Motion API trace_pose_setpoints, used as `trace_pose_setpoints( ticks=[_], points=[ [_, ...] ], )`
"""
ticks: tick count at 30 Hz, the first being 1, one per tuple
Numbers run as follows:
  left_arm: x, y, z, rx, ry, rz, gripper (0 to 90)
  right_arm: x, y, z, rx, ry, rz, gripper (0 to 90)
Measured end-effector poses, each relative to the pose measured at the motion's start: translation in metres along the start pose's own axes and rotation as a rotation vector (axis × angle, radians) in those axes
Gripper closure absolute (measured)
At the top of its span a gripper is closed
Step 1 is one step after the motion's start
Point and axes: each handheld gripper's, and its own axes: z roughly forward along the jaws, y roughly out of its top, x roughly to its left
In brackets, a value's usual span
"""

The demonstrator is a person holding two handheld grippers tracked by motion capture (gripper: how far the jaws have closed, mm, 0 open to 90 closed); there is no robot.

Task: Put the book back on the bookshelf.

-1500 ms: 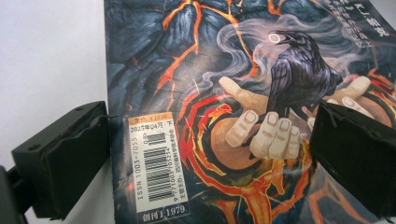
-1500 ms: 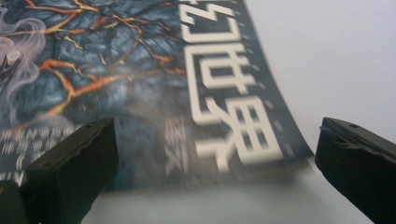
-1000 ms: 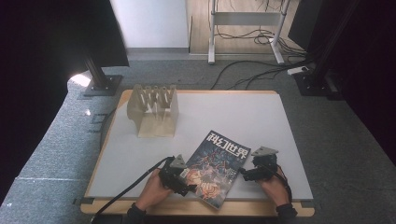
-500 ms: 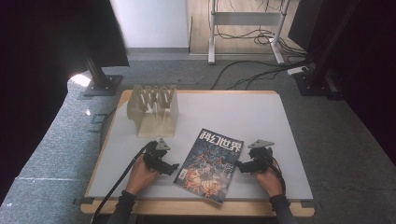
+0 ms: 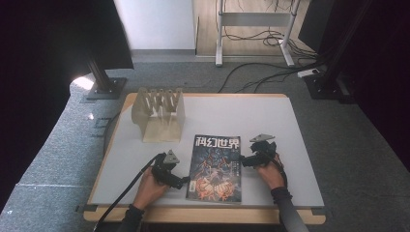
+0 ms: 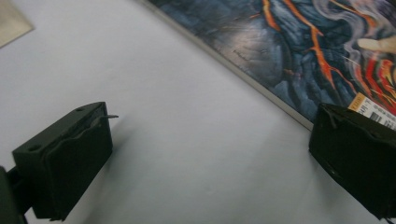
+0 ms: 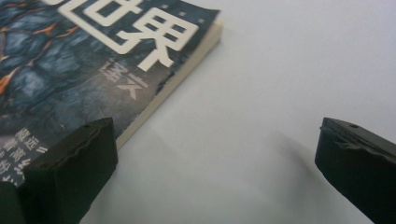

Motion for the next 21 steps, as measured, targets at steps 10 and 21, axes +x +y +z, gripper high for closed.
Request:
trace_pose_setpoints(
  ticks=[10,21],
  points=[
    [-0.028,0.004,0.004,0.005,-0.051,0.054,0.0,-0.006,0.025,0.026,0.014,0.005,0.011,0.0],
    [-0.028,0.01,0.005,0.024,-0.077,0.084,0.0,-0.008,0.038,0.035,0.023,0.068,0.015,0.8]
  ],
)
